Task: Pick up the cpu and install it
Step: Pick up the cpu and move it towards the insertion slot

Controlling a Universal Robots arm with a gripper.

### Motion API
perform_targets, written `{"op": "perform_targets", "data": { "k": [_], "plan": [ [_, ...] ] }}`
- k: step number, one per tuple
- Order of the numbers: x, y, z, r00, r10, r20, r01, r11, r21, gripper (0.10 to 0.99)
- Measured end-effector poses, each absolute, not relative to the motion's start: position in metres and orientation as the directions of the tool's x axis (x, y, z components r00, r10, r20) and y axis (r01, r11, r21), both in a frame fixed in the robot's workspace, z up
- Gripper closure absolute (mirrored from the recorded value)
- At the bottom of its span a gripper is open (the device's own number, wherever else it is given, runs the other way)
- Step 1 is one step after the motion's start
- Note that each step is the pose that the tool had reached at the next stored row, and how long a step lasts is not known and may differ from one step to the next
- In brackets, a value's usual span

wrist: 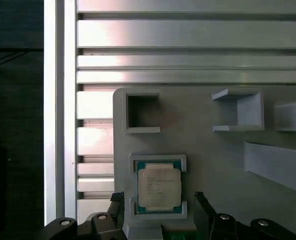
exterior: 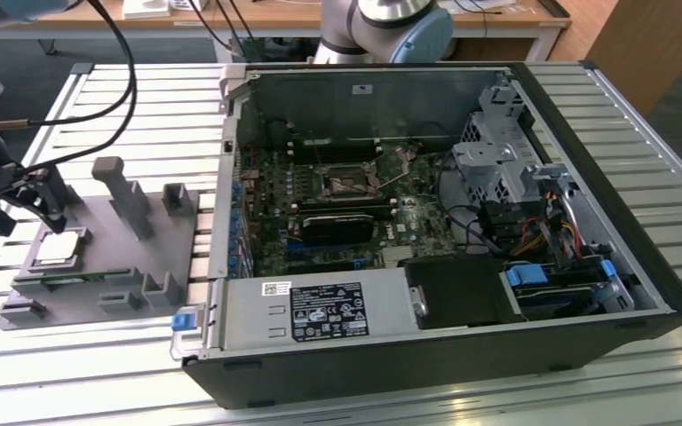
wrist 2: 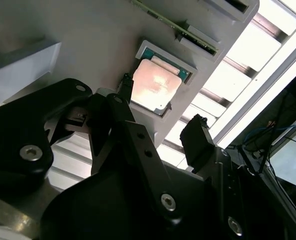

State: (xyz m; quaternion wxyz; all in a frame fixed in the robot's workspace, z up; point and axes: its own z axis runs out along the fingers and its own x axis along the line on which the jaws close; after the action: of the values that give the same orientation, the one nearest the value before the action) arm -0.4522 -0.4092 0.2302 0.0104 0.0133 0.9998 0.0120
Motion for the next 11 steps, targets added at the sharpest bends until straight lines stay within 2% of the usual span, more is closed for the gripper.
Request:
{"op": "perform_targets", "data": {
  "k": [11],
  "plan": [
    [-0.449,-0.409,0.217,-0.999,0.033,-0.021,0.032,0.999,0.024,0.427]
  ]
}}
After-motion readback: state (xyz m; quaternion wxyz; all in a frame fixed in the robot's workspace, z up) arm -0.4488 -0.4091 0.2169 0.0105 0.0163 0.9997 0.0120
